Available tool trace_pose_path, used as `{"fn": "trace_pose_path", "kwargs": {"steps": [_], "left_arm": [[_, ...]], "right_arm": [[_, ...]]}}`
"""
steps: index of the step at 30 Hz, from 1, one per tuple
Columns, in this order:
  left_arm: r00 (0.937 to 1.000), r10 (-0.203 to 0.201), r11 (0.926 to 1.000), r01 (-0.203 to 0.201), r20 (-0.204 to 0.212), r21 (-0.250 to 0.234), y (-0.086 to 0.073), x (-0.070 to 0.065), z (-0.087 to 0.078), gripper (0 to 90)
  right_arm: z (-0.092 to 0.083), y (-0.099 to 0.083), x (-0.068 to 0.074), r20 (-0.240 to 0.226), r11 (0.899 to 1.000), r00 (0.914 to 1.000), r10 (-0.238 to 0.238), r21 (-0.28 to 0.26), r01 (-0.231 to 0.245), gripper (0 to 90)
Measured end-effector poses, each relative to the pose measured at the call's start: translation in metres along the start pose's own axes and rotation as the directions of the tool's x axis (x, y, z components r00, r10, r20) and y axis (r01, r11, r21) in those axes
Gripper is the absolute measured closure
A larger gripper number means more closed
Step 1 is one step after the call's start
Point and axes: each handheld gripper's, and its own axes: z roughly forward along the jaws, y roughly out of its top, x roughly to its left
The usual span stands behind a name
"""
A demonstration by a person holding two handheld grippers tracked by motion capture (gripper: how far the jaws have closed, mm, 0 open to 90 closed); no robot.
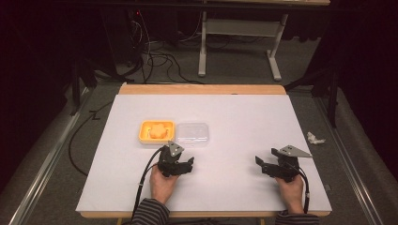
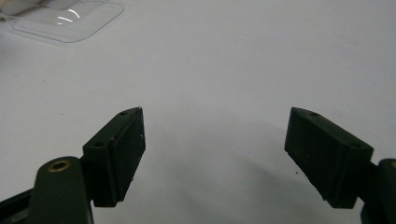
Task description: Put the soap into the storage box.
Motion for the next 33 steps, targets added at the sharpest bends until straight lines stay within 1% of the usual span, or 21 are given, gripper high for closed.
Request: {"fn": "trace_pose_path", "kwargs": {"steps": [6,15,17,20,23,25,30,33], "left_arm": [[0.9999,0.012,0.9998,-0.012,-0.001,-0.016,-0.0017,0.0010,0.0017,26.3],[0.9999,0.008,0.9996,-0.008,-0.007,-0.028,-0.0024,0.0015,0.0031,26.3],[0.9998,0.017,0.9996,-0.018,-0.011,-0.023,-0.0029,0.0018,0.0032,26.3],[0.9998,0.012,0.9998,-0.012,-0.018,-0.017,-0.0032,0.0018,0.0045,26.3],[0.9992,0.026,0.9997,-0.026,-0.029,0.002,-0.0049,0.0015,0.0070,26.3],[0.9989,0.035,0.9994,-0.035,-0.031,0.005,-0.0054,0.0011,0.0072,26.1],[0.9995,0.008,0.9998,-0.007,-0.030,0.018,-0.0038,0.0032,0.0078,25.3],[0.9995,0.009,0.9998,-0.009,-0.031,0.019,-0.0040,0.0031,0.0078,25.3]], "right_arm": [[0.0000,0.0000,0.0001,0.000,1.000,1.0000,0.000,0.000,0.000,20.6],[0.0000,0.0000,0.0001,0.001,1.000,1.0000,0.001,0.000,-0.001,20.6],[0.0000,0.0000,0.0000,0.000,1.000,1.0000,0.000,0.000,0.000,20.6],[0.0000,0.0000,0.0000,-0.001,1.000,1.0000,0.000,0.000,0.000,20.6],[0.0000,0.0000,0.0000,0.001,1.000,1.0000,-0.001,-0.001,0.001,20.6],[0.0002,0.0000,0.0001,0.001,1.000,1.0000,-0.002,-0.001,0.002,20.6],[0.0003,0.0001,0.0003,0.002,1.000,1.0000,-0.008,0.005,0.008,20.6],[0.0002,0.0002,0.0002,0.002,1.000,1.0000,-0.009,0.008,0.009,20.7]]}}
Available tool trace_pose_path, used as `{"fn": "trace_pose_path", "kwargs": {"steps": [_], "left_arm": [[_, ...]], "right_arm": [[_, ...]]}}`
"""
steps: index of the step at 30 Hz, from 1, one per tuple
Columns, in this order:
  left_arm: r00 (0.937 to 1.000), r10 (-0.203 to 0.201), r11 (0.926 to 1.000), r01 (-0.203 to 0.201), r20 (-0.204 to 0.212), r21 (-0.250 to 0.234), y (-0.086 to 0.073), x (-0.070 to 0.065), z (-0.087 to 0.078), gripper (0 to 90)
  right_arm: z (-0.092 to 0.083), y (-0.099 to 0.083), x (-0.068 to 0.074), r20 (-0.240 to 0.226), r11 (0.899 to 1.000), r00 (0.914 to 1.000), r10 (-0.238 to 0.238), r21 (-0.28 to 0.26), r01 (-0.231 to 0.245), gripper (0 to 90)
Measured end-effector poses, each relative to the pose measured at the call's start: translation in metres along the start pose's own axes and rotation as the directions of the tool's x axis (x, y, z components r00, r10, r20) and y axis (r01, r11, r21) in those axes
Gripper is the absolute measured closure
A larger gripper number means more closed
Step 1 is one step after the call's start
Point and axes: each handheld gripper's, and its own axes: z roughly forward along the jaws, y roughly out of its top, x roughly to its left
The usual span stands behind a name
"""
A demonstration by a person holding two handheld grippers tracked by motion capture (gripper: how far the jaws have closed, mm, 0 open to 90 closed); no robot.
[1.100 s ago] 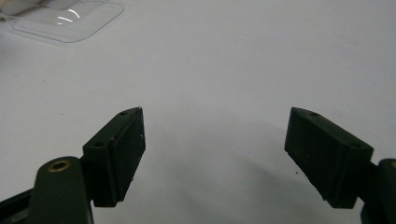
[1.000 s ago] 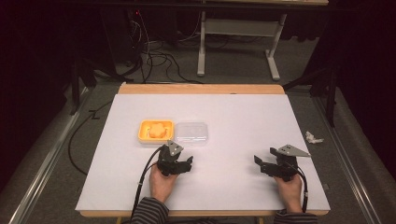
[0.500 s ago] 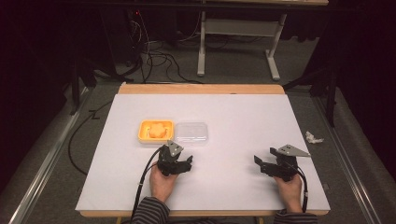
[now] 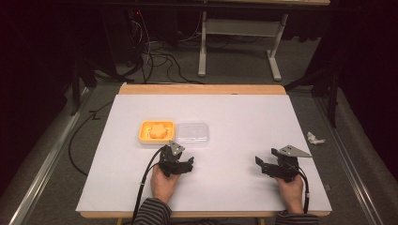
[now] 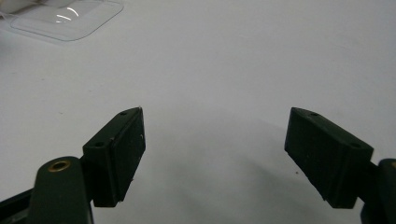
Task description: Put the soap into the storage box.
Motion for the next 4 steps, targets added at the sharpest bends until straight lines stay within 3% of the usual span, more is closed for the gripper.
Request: {"fn": "trace_pose_path", "kwargs": {"steps": [4], "left_arm": [[1.0000,-0.004,1.0000,0.004,0.000,0.001,0.0002,0.0002,0.0002,25.3]], "right_arm": [[0.0003,0.0001,0.0004,0.002,1.000,1.0000,0.000,0.002,0.000,20.6]]}}
